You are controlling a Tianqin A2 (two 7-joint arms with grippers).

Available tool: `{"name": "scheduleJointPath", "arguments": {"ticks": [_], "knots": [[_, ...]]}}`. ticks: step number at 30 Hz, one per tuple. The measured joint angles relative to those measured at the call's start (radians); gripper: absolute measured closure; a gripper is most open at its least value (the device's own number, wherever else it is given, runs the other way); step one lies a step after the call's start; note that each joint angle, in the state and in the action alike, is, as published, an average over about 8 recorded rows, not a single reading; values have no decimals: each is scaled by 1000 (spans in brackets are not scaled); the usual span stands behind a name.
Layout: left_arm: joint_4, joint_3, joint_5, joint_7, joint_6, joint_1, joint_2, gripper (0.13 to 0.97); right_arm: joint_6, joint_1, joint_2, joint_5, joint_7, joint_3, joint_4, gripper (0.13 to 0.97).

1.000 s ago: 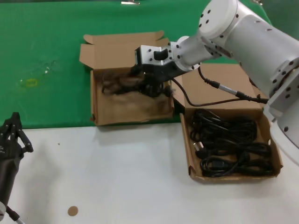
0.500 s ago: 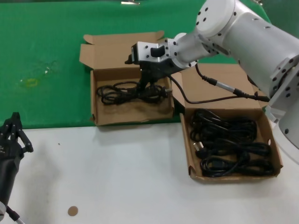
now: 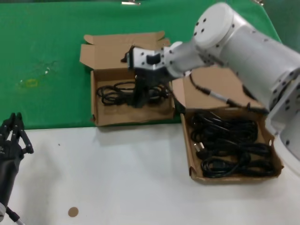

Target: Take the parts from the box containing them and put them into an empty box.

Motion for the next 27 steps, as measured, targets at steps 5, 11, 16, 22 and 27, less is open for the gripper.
{"name": "scheduleJointPath", "arguments": {"ticks": [5, 11, 16, 22, 27], "knots": [[0, 0, 0, 0, 0, 0, 0, 922, 44, -83, 17, 2, 19, 61, 79, 294], [0, 0, 0, 0, 0, 0, 0, 865, 107, -197, 40, 6, 47, 149, 192, 212], [0, 0, 0, 0, 0, 0, 0, 790, 160, -295, 60, 8, 70, 224, 288, 158], [0, 0, 0, 0, 0, 0, 0, 688, 224, -413, 84, 12, 98, 314, 403, 138], [0, 0, 0, 0, 0, 0, 0, 552, 277, -512, 104, 15, 122, 389, 499, 129]]}}
